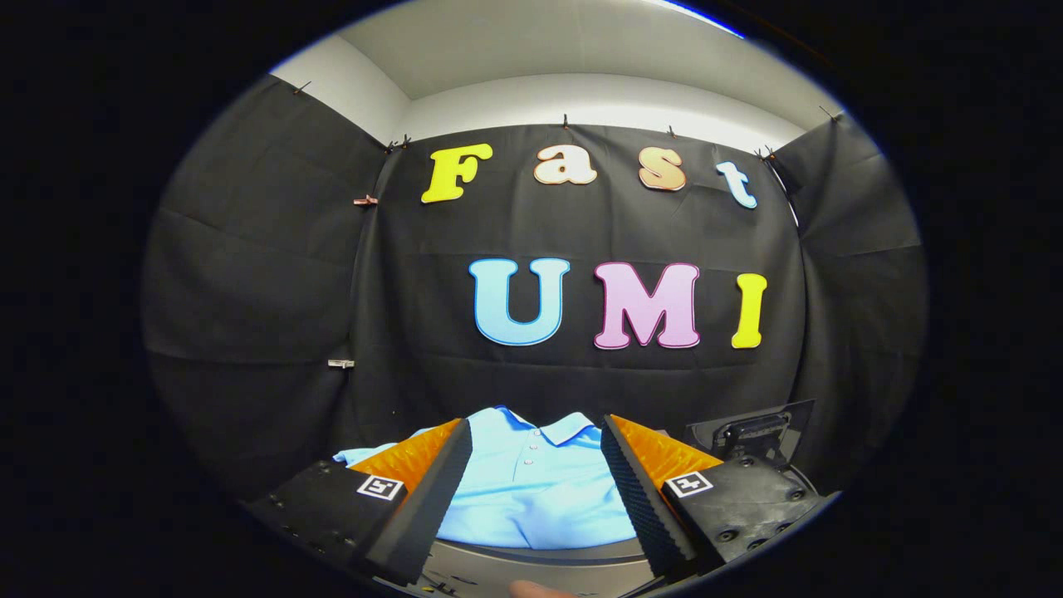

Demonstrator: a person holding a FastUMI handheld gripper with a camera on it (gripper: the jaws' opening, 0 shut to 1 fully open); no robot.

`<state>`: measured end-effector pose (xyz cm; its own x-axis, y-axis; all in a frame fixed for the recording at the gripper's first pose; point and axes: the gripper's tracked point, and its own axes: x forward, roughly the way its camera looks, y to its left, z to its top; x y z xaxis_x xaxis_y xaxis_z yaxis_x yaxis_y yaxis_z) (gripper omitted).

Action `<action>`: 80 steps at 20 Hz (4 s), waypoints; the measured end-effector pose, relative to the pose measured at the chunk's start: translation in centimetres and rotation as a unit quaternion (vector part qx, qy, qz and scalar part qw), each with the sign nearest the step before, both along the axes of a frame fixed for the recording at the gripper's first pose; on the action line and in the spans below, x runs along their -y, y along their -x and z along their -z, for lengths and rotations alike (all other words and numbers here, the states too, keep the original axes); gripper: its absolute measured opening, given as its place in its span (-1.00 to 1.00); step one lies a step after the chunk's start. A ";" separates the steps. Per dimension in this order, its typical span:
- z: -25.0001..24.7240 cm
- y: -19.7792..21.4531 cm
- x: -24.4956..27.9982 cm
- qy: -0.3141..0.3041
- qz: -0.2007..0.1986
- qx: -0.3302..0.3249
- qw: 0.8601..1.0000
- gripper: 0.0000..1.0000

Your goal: Put the clothes into the washing machine and then close the washing machine lid.

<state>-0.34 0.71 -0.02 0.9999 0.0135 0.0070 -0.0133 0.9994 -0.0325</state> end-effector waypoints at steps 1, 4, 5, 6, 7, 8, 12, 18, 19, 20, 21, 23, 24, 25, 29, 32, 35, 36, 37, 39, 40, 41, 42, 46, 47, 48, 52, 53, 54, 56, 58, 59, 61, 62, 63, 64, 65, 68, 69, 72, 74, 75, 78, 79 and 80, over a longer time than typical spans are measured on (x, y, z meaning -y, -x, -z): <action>0.1 -0.1 -0.1 0.003 -0.003 -0.001 1.000 0.97; 0.5 -0.4 0.0 0.012 -0.008 -0.008 1.000 0.95; 0.9 -0.6 -0.1 0.012 -0.013 -0.018 1.000 0.95; 1.3 -1.1 -0.2 0.009 -0.017 -0.028 0.999 0.95; 1.4 -1.5 -0.1 0.005 -0.018 -0.035 0.999 0.96; 1.3 -2.0 0.2 0.000 -0.016 -0.041 0.999 0.95; 1.3 -4.7 0.1 0.003 -0.024 -0.059 0.998 0.95; 2.3 -8.0 0.1 0.033 -0.033 -0.103 0.994 0.95; 2.8 -8.3 0.2 0.038 -0.032 -0.116 0.992 0.95; 3.5 -8.6 0.2 0.043 -0.032 -0.134 0.989 0.95; 3.9 -9.0 0.1 0.042 -0.034 -0.147 0.988 0.96; 4.4 -9.6 0.1 0.039 -0.026 -0.168 0.985 0.96; 5.0 -10.0 0.1 0.036 -0.020 -0.184 0.982 0.95; 5.8 -10.3 0.2 0.032 -0.012 -0.207 0.978 0.95; 9.3 -12.1 0.4 0.025 0.015 -0.293 0.956 0.96; 12.0 -13.2 1.1 0.047 0.025 -0.336 0.940 0.96; 15.2 -12.0 0.2 0.067 -0.012 -0.403 0.913 0.96; 15.0 -12.8 0.2 0.071 -0.018 -0.385 0.920 0.99; 15.3 -12.4 0.0 0.075 -0.028 -0.392 0.916 0.88; 15.6 -12.1 -0.5 0.055 -0.040 -0.382 0.922 0.65; 15.8 -12.2 -0.4 0.044 -0.040 -0.377 0.924 0.46; 15.4 -12.0 -0.7 0.024 -0.043 -0.372 0.927 0.45; 15.6 -12.1 -0.6 0.019 -0.042 -0.370 0.928 0.18; 15.5 -12.3 -0.4 0.037 -0.045 -0.357 0.932 -0.62; 15.5 -12.6 -0.3 0.039 -0.046 -0.353 0.934 -0.62; 15.7 -13.2 -0.2 0.041 -0.044 -0.351 0.934 -0.89; 14.8 -12.6 -0.3 0.015 -0.049 -0.358 0.932 -0.89; 14.1 -12.6 -0.1 0.011 -0.053 -0.352 0.934 -0.89; 13.6 -12.6 0.1 0.009 -0.055 -0.344 0.937 -0.89; 12.3 -12.3 0.5 0.009 -0.062 -0.325 0.944 -0.89; 11.4 -11.6 0.6 0.008 -0.070 -0.317 0.946 -0.89; 11.0 -11.2 0.9 0.006 -0.071 -0.315 0.946 -0.90; 10.1 -11.1 1.5 -0.004 -0.073 -0.309 0.948 -0.89; 9.5 -11.2 1.8 -0.006 -0.076 -0.304 0.950 -0.89; 8.9 -11.1 2.3 -0.008 -0.080 -0.299 0.951 -0.89; 8.5 -11.1 2.9 -0.012 -0.087 -0.298 0.951 -0.89; 8.3 -10.9 3.3 -0.017 -0.091 -0.297 0.950 -0.90; 7.6 -10.8 5.8 -0.034 -0.100 -0.301 0.948 -0.90; 7.4 -10.6 6.6 -0.038 -0.107 -0.302 0.947 -0.89; 5.9 -10.1 9.6 -0.036 -0.127 -0.290 0.948 -0.89; 4.9 -9.8 11.5 -0.037 -0.141 -0.279 0.949 -0.90; 4.3 -9.6 12.5 -0.038 -0.149 -0.274 0.949 -0.90; 2.9 -8.9 15.5 -0.056 -0.166 -0.265 0.948 -0.89; 2.6 -8.7 16.5 -0.063 -0.168 -0.264 0.948 -0.89; 2.4 -8.6 17.7 -0.070 -0.169 -0.265 0.947 -0.90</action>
<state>8.21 -17.02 -2.39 0.8019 0.3693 -0.4697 -0.3104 0.9292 0.2007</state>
